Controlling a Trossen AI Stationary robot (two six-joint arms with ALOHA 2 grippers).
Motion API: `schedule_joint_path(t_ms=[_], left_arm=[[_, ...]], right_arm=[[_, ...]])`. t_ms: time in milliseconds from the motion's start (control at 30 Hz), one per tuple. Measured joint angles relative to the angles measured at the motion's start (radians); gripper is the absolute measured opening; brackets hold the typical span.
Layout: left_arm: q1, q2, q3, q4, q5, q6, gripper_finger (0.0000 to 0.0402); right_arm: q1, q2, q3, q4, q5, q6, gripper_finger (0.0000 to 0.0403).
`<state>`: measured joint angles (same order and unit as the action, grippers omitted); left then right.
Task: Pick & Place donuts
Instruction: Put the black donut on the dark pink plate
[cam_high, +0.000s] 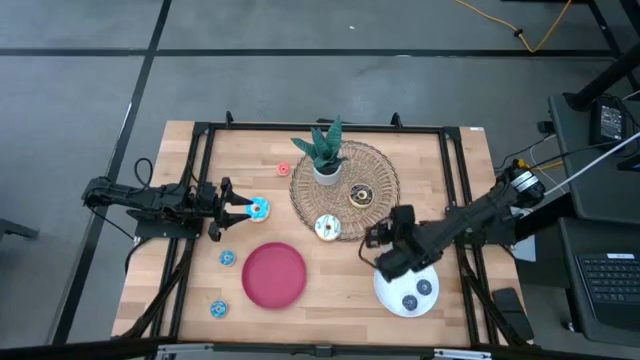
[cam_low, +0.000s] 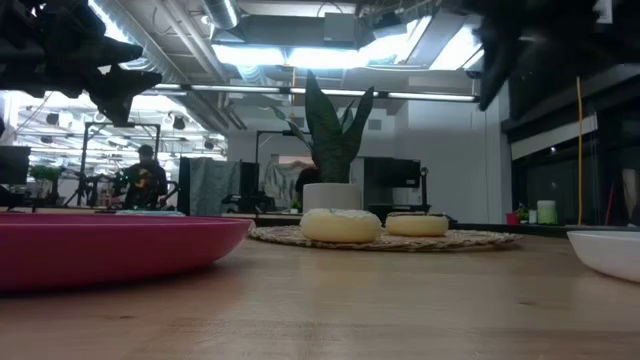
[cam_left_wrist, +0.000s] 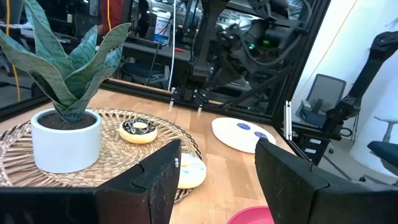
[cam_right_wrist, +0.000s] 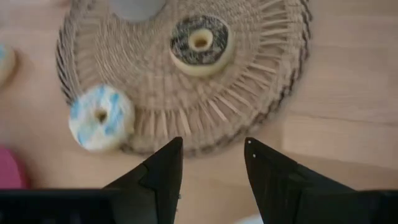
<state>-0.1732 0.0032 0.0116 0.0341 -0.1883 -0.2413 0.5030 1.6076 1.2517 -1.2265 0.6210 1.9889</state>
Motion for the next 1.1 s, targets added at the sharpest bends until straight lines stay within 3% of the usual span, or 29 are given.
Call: schedule_joint_path(t_ms=[200,300,500,800,1100], left_arm=[[0.0,0.0,0.0,0.0,0.0,0.0,0.0198],[0.0,0.0,0.0,0.0,0.0,0.0,0.0198],[0.0,0.0,0.0,0.0,0.0,0.0,0.0198],[0.0,0.0,0.0,0.0,0.0,0.0,0.0198],[0.0,0.0,0.0,0.0,0.002,0.0,0.0198]], right_arm=[[-0.074,-0.059,-0.13,0.145,0.034,-0.042,0.0172],[-0.109,-0.082,-0.192,0.214,0.043,-0.184,0.0172],[-0.189,-0.108,-0.286,0.364,0.045,-0.62,0.0172],[-0.284,-0.16,-0.374,0.577,-0.084,-1.371,0.0172],[-0.33,-0.165,-0.413,0.626,-0.179,-1.893,0.0172]])
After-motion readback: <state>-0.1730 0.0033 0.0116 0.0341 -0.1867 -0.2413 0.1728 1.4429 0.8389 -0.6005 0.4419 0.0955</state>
